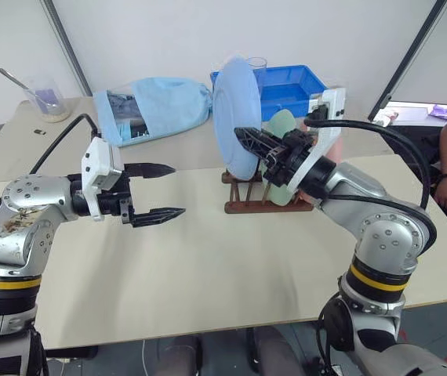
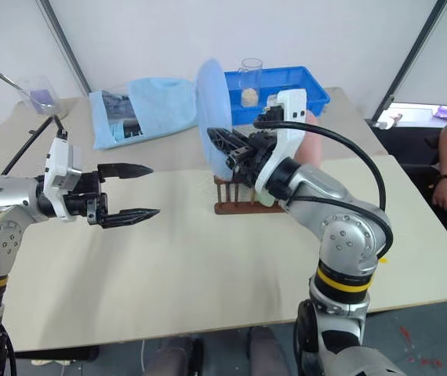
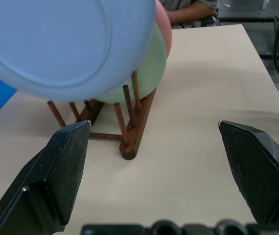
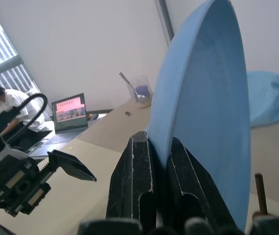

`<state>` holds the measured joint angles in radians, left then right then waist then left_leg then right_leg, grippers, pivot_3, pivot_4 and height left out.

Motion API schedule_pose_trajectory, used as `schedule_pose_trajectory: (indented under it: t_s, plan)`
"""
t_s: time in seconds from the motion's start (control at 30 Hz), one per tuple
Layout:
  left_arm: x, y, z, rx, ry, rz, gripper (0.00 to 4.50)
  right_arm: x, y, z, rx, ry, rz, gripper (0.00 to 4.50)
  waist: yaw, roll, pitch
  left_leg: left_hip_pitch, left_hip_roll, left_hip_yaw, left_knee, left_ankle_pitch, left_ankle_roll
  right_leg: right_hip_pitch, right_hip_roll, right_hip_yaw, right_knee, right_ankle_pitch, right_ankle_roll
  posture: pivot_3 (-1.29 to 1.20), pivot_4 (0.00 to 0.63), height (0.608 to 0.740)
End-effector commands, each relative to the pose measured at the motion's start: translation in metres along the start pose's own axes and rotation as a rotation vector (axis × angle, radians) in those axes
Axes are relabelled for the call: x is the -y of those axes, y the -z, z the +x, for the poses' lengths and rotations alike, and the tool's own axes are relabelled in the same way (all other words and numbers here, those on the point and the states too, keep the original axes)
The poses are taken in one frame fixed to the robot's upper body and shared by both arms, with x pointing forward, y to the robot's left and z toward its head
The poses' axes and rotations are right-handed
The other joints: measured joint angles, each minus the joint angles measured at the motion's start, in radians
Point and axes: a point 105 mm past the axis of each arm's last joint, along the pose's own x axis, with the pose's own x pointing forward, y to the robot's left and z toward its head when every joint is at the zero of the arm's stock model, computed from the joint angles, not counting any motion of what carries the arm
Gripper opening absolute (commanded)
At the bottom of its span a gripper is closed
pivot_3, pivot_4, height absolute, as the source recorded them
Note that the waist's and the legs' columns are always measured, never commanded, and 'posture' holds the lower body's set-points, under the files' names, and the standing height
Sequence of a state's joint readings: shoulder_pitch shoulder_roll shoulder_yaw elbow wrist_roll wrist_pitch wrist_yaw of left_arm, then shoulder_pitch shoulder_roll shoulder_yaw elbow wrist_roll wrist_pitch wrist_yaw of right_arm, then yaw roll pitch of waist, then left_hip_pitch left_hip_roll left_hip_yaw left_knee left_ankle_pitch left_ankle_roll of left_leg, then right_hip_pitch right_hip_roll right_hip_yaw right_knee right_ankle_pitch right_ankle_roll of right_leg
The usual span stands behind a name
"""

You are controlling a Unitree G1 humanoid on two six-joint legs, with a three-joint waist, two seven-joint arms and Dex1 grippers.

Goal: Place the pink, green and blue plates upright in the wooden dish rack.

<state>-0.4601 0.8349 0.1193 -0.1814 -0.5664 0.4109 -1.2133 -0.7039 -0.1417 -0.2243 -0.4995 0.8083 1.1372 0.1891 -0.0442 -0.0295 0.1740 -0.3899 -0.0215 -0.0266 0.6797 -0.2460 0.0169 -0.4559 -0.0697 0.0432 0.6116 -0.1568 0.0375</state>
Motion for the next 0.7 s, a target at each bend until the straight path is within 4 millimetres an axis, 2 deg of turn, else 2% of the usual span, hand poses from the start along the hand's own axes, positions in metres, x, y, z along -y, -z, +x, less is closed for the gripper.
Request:
schedule_pose_trajectory:
  t_s: [0.03, 0.3, 0.63, 0.7]
  plan:
    - [-0.001, -0.010, 0.001, 0.018, 0.009, 0.057, 4.48, -0.004, -0.008, -0.004, 0.023, 0.009, -0.031, 0.00, -0.001, 0.000, 0.000, 0.000, 0.000, 0.000, 0.000, 0.000, 0.000, 0.000, 0.001, 0.000, 0.000, 0.000, 0.000, 0.00, 0.150, 0.740]
    - [0.000, -0.007, 0.003, 0.022, 0.009, 0.057, 4.48, 0.001, -0.004, -0.005, 0.013, 0.052, -0.032, 0.00, 0.000, 0.000, 0.000, 0.000, 0.003, 0.001, 0.000, 0.000, 0.000, 0.000, 0.005, 0.001, -0.001, 0.000, -0.001, 0.00, 0.150, 0.740]
    - [-0.001, -0.007, 0.005, 0.032, 0.001, 0.067, 4.48, 0.009, 0.004, 0.005, -0.033, 0.122, 0.011, 0.00, 0.000, 0.000, 0.000, 0.000, 0.005, 0.001, 0.000, 0.000, 0.000, 0.000, 0.009, 0.002, -0.001, 0.001, -0.001, 0.00, 0.150, 0.740]
    - [-0.001, -0.006, 0.006, 0.033, -0.002, 0.068, 4.50, 0.010, 0.004, 0.005, -0.033, 0.130, 0.012, 0.88, 0.000, 0.000, 0.000, 0.000, 0.005, 0.001, 0.000, 0.000, 0.000, 0.000, 0.009, 0.002, -0.001, 0.000, -0.001, 0.00, 0.150, 0.740]
